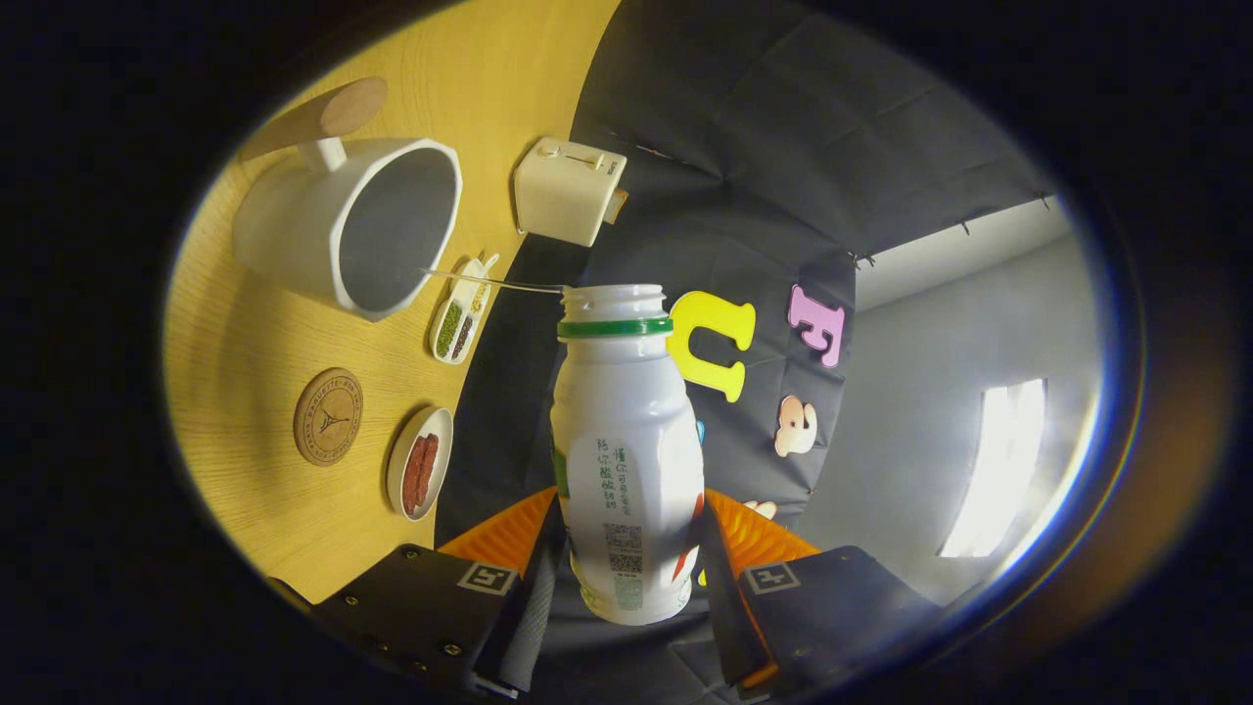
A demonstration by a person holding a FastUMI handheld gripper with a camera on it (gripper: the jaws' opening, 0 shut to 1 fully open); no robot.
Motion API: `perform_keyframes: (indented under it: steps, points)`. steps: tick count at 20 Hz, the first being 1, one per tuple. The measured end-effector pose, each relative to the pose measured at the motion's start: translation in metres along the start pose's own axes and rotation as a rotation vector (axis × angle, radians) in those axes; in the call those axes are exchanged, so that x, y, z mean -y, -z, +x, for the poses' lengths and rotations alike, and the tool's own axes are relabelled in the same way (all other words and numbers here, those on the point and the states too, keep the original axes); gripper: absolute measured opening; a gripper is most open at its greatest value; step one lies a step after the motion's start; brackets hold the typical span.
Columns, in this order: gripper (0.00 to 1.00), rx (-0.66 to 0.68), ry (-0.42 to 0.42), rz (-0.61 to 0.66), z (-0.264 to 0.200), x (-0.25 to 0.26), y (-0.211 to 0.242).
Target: Take the bottle from table, then pour the juice into the cup, finally place the bottle on the coaster
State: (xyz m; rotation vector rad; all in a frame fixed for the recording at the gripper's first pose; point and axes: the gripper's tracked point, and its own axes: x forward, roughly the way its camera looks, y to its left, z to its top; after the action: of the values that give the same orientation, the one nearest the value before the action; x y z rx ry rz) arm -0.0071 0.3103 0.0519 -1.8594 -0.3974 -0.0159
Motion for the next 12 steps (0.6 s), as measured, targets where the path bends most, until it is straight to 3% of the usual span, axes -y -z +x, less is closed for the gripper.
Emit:
perform_keyframes:
  steps: [12]
  points:
    - [0.69, 0.023, 0.016, -0.038, 0.0005, 0.0047, -0.0032]
